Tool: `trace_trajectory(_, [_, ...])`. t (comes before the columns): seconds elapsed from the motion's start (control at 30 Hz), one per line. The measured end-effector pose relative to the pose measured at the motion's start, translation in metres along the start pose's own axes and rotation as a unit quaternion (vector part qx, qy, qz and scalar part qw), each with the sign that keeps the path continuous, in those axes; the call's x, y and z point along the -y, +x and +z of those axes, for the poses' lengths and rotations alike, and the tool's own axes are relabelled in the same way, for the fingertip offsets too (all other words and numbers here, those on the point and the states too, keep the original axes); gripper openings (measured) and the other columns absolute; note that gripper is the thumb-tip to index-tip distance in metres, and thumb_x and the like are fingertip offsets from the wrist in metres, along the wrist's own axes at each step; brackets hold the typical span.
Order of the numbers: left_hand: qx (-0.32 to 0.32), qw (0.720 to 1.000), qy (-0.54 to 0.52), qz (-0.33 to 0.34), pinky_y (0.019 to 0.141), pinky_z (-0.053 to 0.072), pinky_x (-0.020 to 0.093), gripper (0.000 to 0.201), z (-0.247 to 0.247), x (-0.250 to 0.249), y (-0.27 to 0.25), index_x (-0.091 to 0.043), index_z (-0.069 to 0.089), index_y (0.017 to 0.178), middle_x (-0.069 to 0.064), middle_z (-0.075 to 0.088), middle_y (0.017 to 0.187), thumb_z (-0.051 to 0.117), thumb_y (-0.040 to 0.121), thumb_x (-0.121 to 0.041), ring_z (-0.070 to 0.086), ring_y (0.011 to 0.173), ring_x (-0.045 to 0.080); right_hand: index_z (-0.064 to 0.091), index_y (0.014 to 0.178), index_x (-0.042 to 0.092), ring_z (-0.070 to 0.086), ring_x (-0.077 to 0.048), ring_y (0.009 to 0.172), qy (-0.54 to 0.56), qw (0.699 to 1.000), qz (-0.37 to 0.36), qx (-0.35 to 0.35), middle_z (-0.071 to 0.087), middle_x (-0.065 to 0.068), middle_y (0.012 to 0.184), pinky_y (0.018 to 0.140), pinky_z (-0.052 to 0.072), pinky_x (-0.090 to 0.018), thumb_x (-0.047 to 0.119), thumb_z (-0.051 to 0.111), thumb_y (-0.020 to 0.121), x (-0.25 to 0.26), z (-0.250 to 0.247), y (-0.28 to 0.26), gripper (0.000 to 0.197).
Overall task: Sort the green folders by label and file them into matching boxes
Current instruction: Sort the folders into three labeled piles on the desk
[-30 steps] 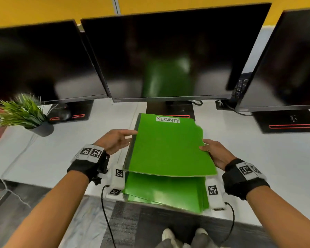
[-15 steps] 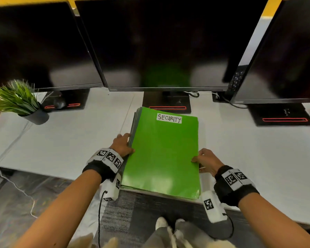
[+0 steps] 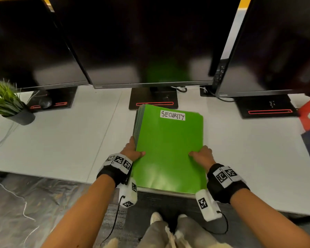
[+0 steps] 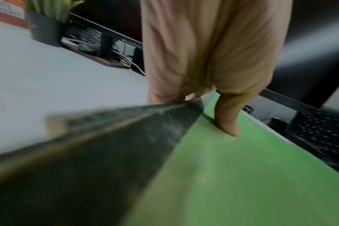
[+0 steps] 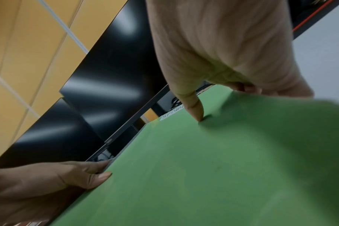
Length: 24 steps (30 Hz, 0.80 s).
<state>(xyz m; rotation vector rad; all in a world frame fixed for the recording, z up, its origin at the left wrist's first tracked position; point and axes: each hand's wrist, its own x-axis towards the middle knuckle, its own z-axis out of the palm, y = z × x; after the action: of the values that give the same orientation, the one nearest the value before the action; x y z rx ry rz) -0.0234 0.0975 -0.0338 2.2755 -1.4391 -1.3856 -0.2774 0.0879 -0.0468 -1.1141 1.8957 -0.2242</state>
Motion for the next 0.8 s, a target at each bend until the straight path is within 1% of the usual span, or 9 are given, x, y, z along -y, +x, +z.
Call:
trace_trajectory(0.1, [0.001, 1.000, 0.028, 0.012, 0.115, 0.027, 0.039, 0.092, 0.034, -0.031, -0.006, -0.011, -0.008, 0.149, 0.016, 0.019, 0.154, 0.060, 0.089, -0.028, 0.028, 0.140, 0.030, 0.028, 0.137, -0.004, 0.039, -0.039, 0.126, -0.010, 0.999, 0.030, -0.033, 0.034, -0.021, 0.139, 0.105, 0.037, -0.046, 0.029, 0.060, 0.085, -0.022, -0.028, 0.003, 0.070])
trace_trajectory(0.2, [-0.013, 0.998, 0.038, 0.041, 0.112, 0.030, 0.041, 0.094, 0.071, -0.060, -0.008, -0.009, -0.006, 0.149, 0.018, 0.025, 0.151, 0.062, 0.087, -0.030, 0.032, 0.137, 0.033, 0.027, 0.137, -0.003, 0.040, -0.040, 0.125, 0.002, 0.997, 0.052, -0.055, 0.037, -0.022, 0.137, 0.104, 0.038, -0.047, 0.028, 0.065, 0.081, -0.046, -0.062, 0.002, 0.074])
trace_trajectory(0.3, [-0.002, 0.997, 0.045, 0.064, 0.111, 0.032, 0.043, 0.095, 0.101, -0.088, -0.008, -0.009, -0.005, 0.149, 0.019, 0.029, 0.149, 0.063, 0.086, -0.032, 0.035, 0.135, 0.035, 0.027, 0.134, -0.001, 0.042, -0.040, 0.124, 0.031, 0.994, 0.068, -0.082, 0.041, -0.022, 0.135, 0.102, 0.040, -0.046, 0.022, 0.071, 0.078, -0.072, -0.094, 0.001, 0.075])
trace_trajectory(0.43, [0.018, 0.992, 0.063, 0.104, 0.107, 0.036, 0.047, 0.100, 0.133, -0.120, -0.013, -0.020, -0.017, 0.147, 0.022, 0.036, 0.145, 0.062, 0.086, -0.032, 0.041, 0.129, 0.040, 0.026, 0.130, -0.004, 0.045, -0.037, 0.123, 0.063, 0.988, 0.088, -0.106, 0.043, -0.023, 0.134, 0.095, 0.041, -0.039, 0.015, 0.071, 0.079, -0.100, -0.128, 0.002, 0.070])
trace_trajectory(0.5, [0.020, 0.989, 0.079, 0.124, 0.105, 0.037, 0.048, 0.101, 0.148, -0.133, -0.018, -0.025, -0.022, 0.145, 0.025, 0.040, 0.140, 0.060, 0.087, -0.031, 0.043, 0.126, 0.042, 0.026, 0.131, -0.005, 0.044, -0.037, 0.124, 0.072, 0.985, 0.097, -0.120, 0.042, -0.023, 0.135, 0.096, 0.040, -0.038, 0.014, 0.071, 0.080, -0.109, -0.141, 0.002, 0.071])
trace_trajectory(0.63, [0.026, 0.985, 0.085, 0.147, 0.104, 0.037, 0.045, 0.096, 0.173, -0.152, -0.027, -0.024, -0.022, 0.145, 0.028, 0.043, 0.136, 0.056, 0.090, -0.030, 0.045, 0.124, 0.043, 0.028, 0.134, -0.004, 0.040, -0.038, 0.127, 0.069, 0.981, 0.116, -0.136, 0.041, -0.023, 0.138, 0.102, 0.038, -0.041, 0.022, 0.073, 0.078, -0.121, -0.161, 0.005, 0.076])
trace_trajectory(0.7, [0.025, 0.988, 0.057, 0.144, 0.101, 0.040, 0.043, 0.085, 0.179, -0.158, -0.030, -0.021, -0.014, 0.148, 0.028, 0.046, 0.133, 0.051, 0.094, -0.024, 0.049, 0.120, 0.042, 0.029, 0.135, -0.003, 0.034, -0.038, 0.131, 0.031, 0.981, 0.126, -0.144, 0.037, -0.022, 0.141, 0.104, 0.034, -0.042, 0.033, 0.072, 0.077, -0.123, -0.165, 0.004, 0.080])
trace_trajectory(0.77, [0.006, 0.992, 0.015, 0.126, 0.100, 0.040, 0.040, 0.065, 0.179, -0.164, -0.033, -0.011, 0.008, 0.148, 0.026, 0.047, 0.134, 0.046, 0.096, -0.018, 0.049, 0.121, 0.039, 0.032, 0.136, -0.001, 0.027, -0.036, 0.133, -0.024, 0.978, 0.133, -0.158, 0.030, -0.021, 0.143, 0.105, 0.029, -0.043, 0.041, 0.070, 0.077, -0.122, -0.165, 0.003, 0.081])
trace_trajectory(0.8, [-0.012, 0.993, 0.012, 0.117, 0.101, 0.039, 0.039, 0.055, 0.178, -0.168, -0.034, -0.003, 0.020, 0.143, 0.025, 0.045, 0.135, 0.045, 0.096, -0.017, 0.047, 0.123, 0.037, 0.033, 0.135, -0.001, 0.025, -0.036, 0.133, -0.038, 0.977, 0.136, -0.163, 0.028, -0.022, 0.142, 0.106, 0.027, -0.044, 0.042, 0.070, 0.077, -0.121, -0.164, 0.001, 0.081])
